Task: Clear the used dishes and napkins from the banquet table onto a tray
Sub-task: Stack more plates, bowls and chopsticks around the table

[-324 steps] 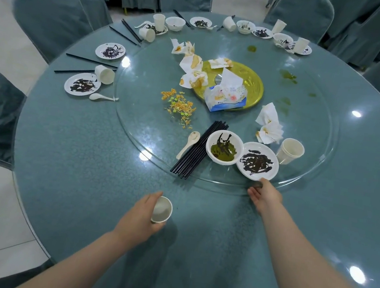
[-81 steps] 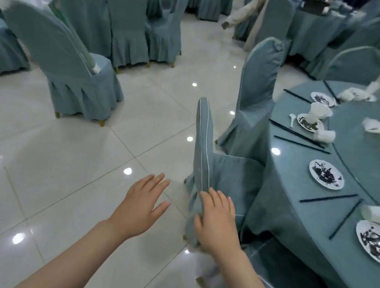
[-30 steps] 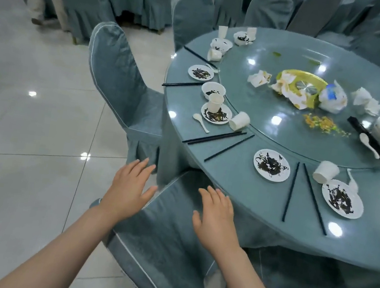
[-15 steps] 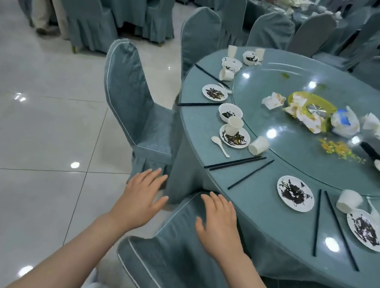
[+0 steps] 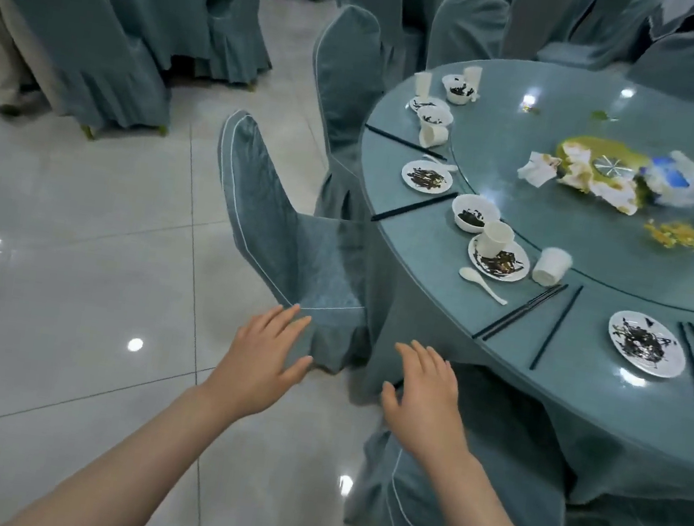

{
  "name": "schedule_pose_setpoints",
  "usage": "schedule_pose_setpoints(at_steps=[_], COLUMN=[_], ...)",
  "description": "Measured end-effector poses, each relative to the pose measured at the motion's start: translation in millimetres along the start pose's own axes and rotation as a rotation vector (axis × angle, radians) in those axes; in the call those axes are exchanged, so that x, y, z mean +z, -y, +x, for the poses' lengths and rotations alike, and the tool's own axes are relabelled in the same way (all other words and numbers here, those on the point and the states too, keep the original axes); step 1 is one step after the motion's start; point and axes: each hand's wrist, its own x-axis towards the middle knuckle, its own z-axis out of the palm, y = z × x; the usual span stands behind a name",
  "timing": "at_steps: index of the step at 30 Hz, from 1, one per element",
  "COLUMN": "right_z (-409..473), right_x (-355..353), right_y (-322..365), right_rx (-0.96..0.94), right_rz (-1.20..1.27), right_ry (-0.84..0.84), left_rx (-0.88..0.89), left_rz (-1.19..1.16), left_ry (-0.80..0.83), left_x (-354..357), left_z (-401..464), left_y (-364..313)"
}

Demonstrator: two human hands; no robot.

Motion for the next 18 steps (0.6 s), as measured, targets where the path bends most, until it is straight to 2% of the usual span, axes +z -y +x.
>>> schedule_pose_setpoints(at_steps=[7,18], right_z=[44,148], right_x=[5,-1], right_y=[9,-24], right_rx=[0.11,0.255], right_rz=[0.016,0.097], right_ry=[-0.035,-0.044], left_rx=[0.12,0.325], left_rz=[-0.012,-0.033], left_ry=[0.024,0.106], left_x=[0,-10], left_z=[51,185], left_y=[27,14])
